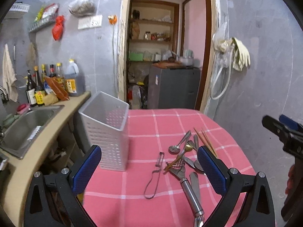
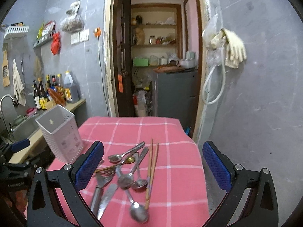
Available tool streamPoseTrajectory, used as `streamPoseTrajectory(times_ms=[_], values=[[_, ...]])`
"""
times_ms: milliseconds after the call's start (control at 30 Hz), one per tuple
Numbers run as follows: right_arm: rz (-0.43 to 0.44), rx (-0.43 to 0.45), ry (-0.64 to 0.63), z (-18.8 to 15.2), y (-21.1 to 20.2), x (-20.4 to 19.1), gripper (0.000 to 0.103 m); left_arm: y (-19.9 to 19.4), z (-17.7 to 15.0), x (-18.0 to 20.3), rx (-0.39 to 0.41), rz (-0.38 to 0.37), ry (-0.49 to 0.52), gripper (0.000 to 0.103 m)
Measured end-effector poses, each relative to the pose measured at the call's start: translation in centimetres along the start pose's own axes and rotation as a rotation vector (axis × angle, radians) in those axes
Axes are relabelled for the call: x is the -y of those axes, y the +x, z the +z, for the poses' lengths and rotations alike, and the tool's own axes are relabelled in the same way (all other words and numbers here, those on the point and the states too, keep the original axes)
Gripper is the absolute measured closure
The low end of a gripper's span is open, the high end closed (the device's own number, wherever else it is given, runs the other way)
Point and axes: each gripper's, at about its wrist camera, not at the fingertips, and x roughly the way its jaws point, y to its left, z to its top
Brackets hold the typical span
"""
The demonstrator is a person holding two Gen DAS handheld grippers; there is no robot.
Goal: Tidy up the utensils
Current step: 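Grasp the wooden chopsticks with the right gripper while the left gripper grasps the wire peeler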
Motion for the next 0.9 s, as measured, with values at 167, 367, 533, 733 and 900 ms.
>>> streamPoseTrajectory(times_ms=[167,367,533,733,900], values=[[0.044,-0.093,-0.018,-0.2,6.3,1.5,0.001,4.3,-1.0,1.7,-0.073,0.008,0.017,0.001],[0.106,-0.249,0.007,-2.1,12.7,1.6,0.021,8.4,-2.2,2.3,-0.184,0.023,0.032,0.013],[0.137,-0.381,0.023,-4.3,17.6,1.1,0.032,11.3,-3.1,2.1,-0.288,0.042,0.037,0.032],[0.152,-0.495,0.014,-5.6,21.6,-0.1,0.048,14.6,-3.9,2.0,-0.41,0.071,0.052,0.051],[0.131,-0.554,-0.008,-6.4,23.7,-1.5,0.057,15.8,-4.0,1.6,-0.459,0.083,0.038,0.054]])
